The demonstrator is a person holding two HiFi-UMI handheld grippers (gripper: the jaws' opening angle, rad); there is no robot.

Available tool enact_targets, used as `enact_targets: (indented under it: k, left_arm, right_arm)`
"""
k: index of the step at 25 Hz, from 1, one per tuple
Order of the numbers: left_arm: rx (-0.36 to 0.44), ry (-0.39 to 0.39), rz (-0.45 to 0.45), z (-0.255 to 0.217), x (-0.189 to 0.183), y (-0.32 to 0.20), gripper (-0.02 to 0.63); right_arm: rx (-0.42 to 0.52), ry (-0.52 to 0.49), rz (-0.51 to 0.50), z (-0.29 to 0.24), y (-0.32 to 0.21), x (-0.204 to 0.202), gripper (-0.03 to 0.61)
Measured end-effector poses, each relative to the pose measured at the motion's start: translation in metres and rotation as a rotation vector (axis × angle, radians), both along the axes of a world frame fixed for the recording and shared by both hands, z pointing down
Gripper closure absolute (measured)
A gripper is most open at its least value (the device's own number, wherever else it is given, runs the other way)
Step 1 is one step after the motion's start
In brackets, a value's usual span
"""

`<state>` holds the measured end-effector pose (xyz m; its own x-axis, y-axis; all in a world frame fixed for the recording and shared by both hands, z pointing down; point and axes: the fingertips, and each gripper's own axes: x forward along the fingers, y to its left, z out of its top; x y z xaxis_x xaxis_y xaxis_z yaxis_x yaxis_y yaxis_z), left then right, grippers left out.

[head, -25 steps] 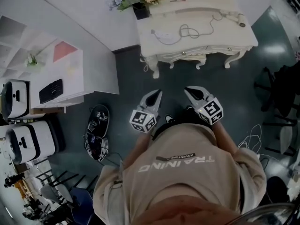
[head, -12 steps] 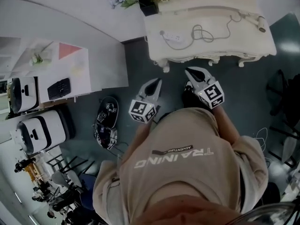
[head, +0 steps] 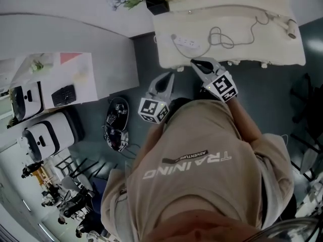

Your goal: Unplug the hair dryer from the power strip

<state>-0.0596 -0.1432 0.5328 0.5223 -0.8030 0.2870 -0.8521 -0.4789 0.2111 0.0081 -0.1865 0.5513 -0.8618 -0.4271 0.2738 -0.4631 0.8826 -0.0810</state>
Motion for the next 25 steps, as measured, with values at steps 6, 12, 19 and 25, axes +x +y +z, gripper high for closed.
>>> enact_targets:
  k: [6, 12, 19, 25]
  left_arm:
    - [-0.037, -0.005, 0.015, 0.019, -0.026, -0.033, 0.607]
    - [-0.076, 0.030, 0.069, 0.052, -0.067, -0.095, 0.607]
    - [-0.117, -0.022, 0.222, 0.102, -0.100, -0.157, 0.607]
    - [-0.176, -0.077, 0.338, 0.148, -0.102, -0.182, 0.607]
  right_arm:
    - [-0.019, 0.059, -0.012, 0.012, -0.032, -0.026, 0.575]
    - [-0.035, 0.188, 0.020, 0.022, -0.083, -0.059, 0.575]
    - [-0.078, 0.447, -0.045, 0.081, -0.126, -0.092, 0.575]
    - [-0.065, 0.596, -0.110, 0.116, -0.151, -0.112, 0.512]
